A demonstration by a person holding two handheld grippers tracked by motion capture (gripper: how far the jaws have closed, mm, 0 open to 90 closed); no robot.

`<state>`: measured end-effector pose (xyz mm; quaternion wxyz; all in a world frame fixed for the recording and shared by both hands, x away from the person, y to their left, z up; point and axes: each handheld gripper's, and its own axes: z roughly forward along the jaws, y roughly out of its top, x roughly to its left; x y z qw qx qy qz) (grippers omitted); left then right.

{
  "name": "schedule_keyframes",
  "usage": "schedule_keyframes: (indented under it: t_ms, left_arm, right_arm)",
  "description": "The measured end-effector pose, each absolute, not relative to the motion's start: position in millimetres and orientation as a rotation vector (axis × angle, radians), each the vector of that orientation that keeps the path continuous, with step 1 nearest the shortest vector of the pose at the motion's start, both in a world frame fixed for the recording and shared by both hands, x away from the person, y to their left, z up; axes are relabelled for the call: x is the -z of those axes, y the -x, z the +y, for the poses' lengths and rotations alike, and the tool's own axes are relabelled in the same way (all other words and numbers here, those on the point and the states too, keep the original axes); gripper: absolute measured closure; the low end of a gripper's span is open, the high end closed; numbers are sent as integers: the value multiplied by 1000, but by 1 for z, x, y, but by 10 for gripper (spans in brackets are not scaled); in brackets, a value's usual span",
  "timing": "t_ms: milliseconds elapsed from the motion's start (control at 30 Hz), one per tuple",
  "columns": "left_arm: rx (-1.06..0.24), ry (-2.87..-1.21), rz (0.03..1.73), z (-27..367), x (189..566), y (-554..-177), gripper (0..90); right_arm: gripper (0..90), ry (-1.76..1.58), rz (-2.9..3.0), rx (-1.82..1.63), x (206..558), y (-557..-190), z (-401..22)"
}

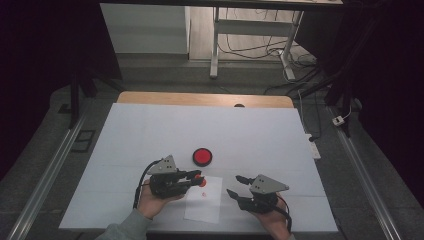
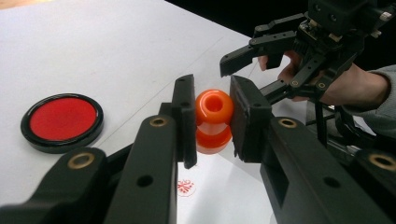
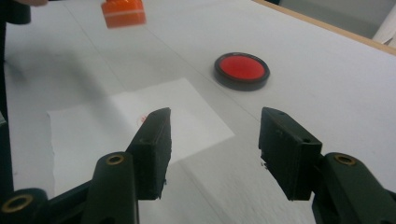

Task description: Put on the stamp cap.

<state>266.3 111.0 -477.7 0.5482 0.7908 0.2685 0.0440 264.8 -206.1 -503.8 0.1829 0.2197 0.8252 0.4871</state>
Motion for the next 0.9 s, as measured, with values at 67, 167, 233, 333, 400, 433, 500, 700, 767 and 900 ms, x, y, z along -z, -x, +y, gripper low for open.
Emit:
schedule_keyframes:
  t_ms: [67, 167, 233, 333, 400, 433, 500, 700, 767, 900]
  left_arm:
    - [-110, -1876, 638, 112, 477, -266, 732]
    - [-119, -1878, 643, 113, 477, -266, 732]
    - [-127, -1880, 642, 114, 476, -267, 732]
    - [-130, -1875, 646, 116, 475, -267, 731]
    - [-136, -1874, 648, 117, 474, -267, 731]
    - [-140, -1874, 649, 118, 473, -267, 732]
    - [-144, -1870, 651, 120, 472, -267, 731]
    - [-153, -1857, 661, 127, 468, -269, 731]
    - [-156, -1854, 664, 128, 468, -269, 731]
    - [-160, -1855, 666, 130, 467, -270, 731]
  right_arm:
    - [432, -621, 2329, -1362, 504, -265, -210]
    - [427, -634, 2335, -1347, 505, -266, -217]
    - [426, -648, 2332, -1334, 504, -266, -223]
    - [427, -685, 2307, -1328, 504, -267, -236]
    - [427, -711, 2291, -1317, 504, -269, -245]
    - [427, -723, 2283, -1326, 504, -270, -249]
    - [427, -741, 2269, -1321, 504, -272, -256]
    - [428, -776, 2253, -1311, 503, -272, -271]
    - [429, -782, 2253, -1311, 503, -273, -275]
    - [431, -791, 2250, -1311, 504, -274, -280]
